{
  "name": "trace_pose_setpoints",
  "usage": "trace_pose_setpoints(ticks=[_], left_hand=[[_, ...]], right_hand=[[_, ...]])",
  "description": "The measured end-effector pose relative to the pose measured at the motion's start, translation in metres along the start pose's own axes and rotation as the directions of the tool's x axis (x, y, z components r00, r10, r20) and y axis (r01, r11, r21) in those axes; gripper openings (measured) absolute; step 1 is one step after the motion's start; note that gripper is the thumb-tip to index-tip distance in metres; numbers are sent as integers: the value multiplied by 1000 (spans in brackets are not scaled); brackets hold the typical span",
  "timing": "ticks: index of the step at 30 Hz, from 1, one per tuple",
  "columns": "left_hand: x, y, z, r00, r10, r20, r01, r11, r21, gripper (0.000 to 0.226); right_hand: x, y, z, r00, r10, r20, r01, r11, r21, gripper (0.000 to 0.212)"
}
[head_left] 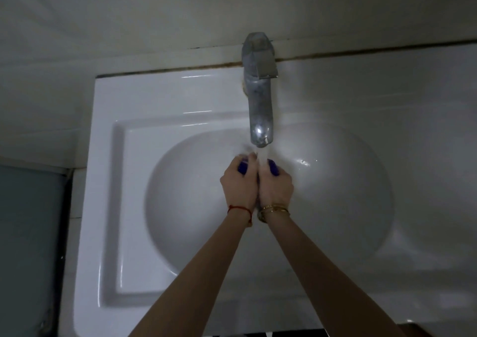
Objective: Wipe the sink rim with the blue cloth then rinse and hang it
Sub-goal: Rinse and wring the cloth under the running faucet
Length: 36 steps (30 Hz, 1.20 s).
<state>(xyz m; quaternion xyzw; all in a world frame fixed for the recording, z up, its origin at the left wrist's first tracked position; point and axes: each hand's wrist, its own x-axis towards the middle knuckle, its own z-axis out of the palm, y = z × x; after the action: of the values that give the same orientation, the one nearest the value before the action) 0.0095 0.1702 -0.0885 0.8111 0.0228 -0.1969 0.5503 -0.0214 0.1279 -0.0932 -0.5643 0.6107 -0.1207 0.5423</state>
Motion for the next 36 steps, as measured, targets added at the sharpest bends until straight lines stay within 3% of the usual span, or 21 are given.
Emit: trace_pose_setpoints(ticks=[6, 10, 13, 15, 18, 20, 22, 24, 26, 30, 36], left_hand=[[6, 4, 0, 1000, -14, -23, 15, 999, 29, 42], [1, 5, -2, 1000, -24, -1, 24, 992, 125, 43], [-5, 11, -5, 995, -97, 1, 96, 988, 120, 28], [-6, 16, -9, 973, -232, -1, 232, 973, 6, 14], [-5, 17, -19, 932, -356, 66, 362, 907, -214, 43], [-7, 19, -20, 930, -351, 108, 367, 884, -289, 40], [-12, 19, -16, 952, -290, 102, 307, 918, -252, 25], [-18, 17, -9, 977, -208, 39, 211, 968, -136, 9], [-21, 19, -7, 991, -130, -27, 128, 991, -44, 8], [-14, 27, -6, 991, -113, -66, 114, 993, 17, 30], [-4, 30, -4, 987, -136, -86, 142, 987, 72, 38]], right_hand=[[3, -2, -1, 997, -61, 37, 57, 995, 85, 42], [2, -4, -12, 952, -296, 77, 302, 950, -77, 43], [0, -5, -23, 891, -430, 147, 454, 860, -234, 36], [0, -7, -30, 907, -378, 187, 415, 881, -227, 31], [1, -8, -42, 956, -134, 261, 144, 989, -20, 59], [-1, -8, -42, 956, 17, 291, -46, 995, 91, 51], [-5, -8, -35, 955, 100, 279, -143, 980, 136, 35], [-9, -11, -26, 983, 74, 167, -85, 995, 59, 36], [-13, -15, -19, 997, -17, 69, 20, 999, -33, 42], [-12, -23, -13, 994, -104, 38, 108, 986, -130, 40], [-6, -27, -11, 990, -134, 40, 138, 981, -137, 40]])
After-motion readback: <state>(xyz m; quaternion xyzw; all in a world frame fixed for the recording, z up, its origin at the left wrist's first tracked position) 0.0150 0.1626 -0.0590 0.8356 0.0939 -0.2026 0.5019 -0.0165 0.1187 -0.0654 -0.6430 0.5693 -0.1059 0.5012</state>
